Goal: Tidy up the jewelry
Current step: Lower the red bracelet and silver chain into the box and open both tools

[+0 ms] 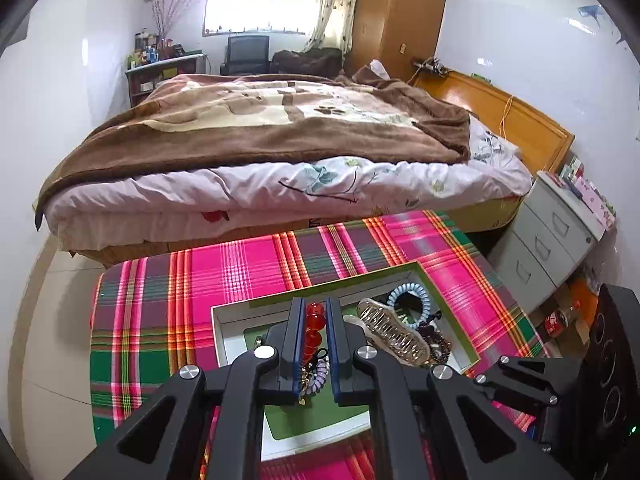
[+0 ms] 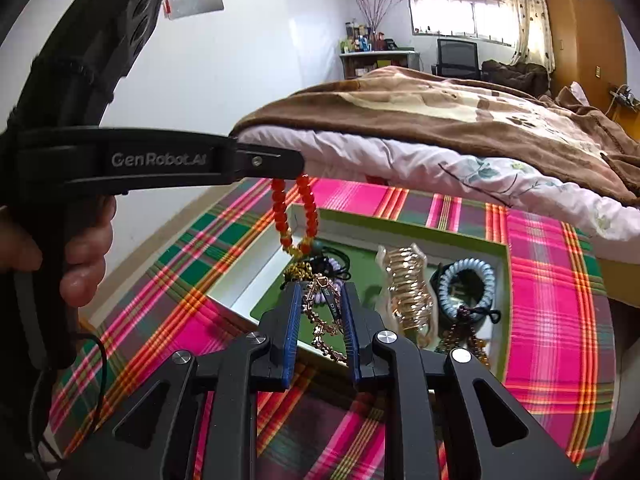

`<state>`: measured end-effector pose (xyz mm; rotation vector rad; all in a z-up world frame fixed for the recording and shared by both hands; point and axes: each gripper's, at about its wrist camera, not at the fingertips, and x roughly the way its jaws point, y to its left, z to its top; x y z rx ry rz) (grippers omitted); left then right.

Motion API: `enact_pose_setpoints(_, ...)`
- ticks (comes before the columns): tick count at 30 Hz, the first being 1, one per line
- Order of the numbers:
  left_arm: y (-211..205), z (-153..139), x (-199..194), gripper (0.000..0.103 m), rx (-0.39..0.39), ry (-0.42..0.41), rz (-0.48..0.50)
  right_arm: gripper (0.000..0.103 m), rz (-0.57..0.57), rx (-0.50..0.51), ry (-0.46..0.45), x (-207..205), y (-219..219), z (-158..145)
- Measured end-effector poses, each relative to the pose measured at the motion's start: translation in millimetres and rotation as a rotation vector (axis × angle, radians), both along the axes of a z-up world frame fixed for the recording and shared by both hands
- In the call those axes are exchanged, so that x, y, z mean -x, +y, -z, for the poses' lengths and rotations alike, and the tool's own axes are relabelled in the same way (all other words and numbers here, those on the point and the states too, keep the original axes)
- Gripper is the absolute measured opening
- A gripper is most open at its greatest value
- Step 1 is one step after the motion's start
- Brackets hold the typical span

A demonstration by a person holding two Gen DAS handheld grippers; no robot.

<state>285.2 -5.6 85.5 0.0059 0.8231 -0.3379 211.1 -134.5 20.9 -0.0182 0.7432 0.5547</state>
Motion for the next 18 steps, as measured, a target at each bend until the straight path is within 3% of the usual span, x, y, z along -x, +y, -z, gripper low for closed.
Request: enact_pose_setpoints(18,2,32,-32,0.01,0.014,0.053,0.009,0.021,0.001,0.108,0.01,-9,38,29)
